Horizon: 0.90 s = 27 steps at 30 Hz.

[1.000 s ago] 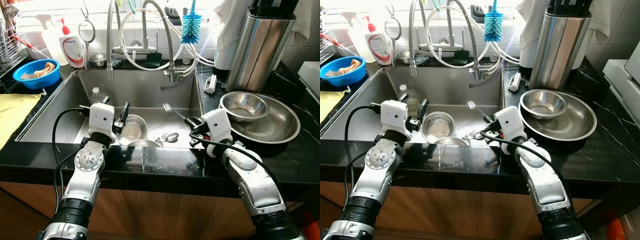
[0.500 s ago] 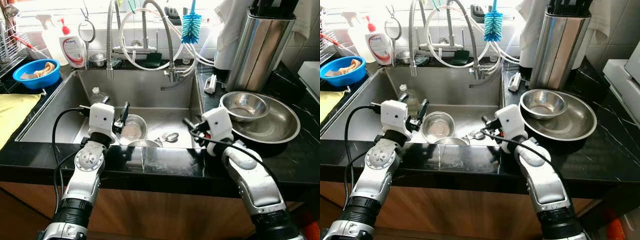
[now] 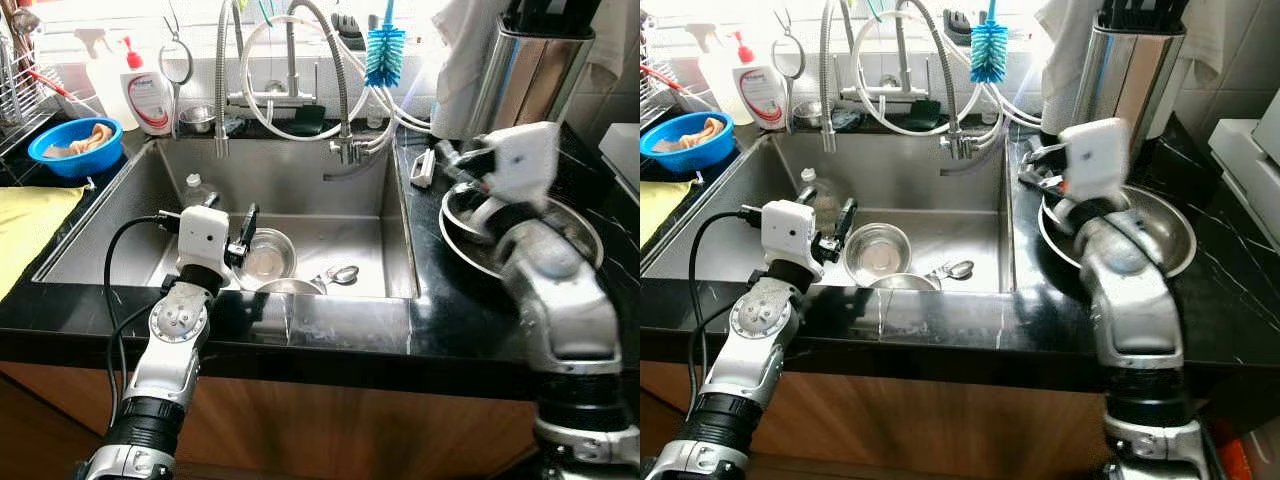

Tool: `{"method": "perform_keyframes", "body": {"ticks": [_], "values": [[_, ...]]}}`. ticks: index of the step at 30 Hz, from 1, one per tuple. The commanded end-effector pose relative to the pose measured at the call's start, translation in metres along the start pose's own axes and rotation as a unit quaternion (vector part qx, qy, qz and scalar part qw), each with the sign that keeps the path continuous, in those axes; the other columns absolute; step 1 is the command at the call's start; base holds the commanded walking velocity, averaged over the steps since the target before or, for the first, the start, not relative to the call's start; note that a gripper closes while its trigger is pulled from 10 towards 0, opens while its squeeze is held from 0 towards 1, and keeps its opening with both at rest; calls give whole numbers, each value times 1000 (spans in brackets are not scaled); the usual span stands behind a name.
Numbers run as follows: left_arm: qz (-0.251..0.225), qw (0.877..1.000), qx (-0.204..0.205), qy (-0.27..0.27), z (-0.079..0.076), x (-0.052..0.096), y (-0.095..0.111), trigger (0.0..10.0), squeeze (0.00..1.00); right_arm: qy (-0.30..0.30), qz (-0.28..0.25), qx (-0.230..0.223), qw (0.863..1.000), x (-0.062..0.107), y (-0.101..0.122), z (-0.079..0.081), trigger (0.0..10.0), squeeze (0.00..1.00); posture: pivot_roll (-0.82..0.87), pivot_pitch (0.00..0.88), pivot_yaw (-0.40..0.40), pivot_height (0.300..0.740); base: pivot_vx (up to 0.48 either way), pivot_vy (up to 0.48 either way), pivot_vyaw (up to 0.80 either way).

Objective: Kitchen organization

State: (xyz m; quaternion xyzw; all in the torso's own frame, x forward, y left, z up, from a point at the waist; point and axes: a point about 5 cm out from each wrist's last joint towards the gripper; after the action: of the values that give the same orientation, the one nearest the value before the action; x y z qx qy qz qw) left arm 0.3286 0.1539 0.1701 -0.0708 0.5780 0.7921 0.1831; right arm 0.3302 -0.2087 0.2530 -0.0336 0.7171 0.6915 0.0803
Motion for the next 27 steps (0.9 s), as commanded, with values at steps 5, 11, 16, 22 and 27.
{"method": "perform_keyframes", "body": {"ticks": [5, 11, 16, 22, 27], "values": [[5, 1000, -4, 0, 3, -2, -1, 10000, 0, -114, 53, -22, 992, 2, -10, -40, 10000, 0, -73, 0, 61, 740, 0, 0, 0], [6, 1000, -5, -1, 3, -2, -1, 10000, 0, -146, 98, -74, 982, 5, -24, -50, 10000, 0, -69, 0, 62, 740, 0, 0, 0], [6, 1000, -6, -2, 3, -2, -1, 10000, 0, -149, 122, -101, 976, 5, -29, -48, 10000, 0, -66, 0, 62, 740, 0, 0, 0], [4, 1000, -6, -2, 3, -2, -1, 10000, 0, -151, 138, -135, 970, 4, -34, -46, 10000, 0, -64, 0, 61, 740, 0, 0, 0], [-1, 1000, -24, -16, 2, -2, 1, 10000, 0, -151, 146, -156, 965, 5, -37, -45, 10000, 0, -58, 0, 59, 740, 0, 0, 0]]}}
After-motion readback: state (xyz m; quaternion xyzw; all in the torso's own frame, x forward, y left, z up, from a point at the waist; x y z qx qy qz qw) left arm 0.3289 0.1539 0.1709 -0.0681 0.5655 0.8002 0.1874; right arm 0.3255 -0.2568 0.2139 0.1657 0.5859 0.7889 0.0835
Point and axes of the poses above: a point about 5 cm out from each wrist's last joint towards the gripper, its own x axis pointing back from the gripper into the wrist, its own y axis along the axis of the wrist's last joint, z = x × y, and after that the axes turned 7 degrees about -x, right-handed
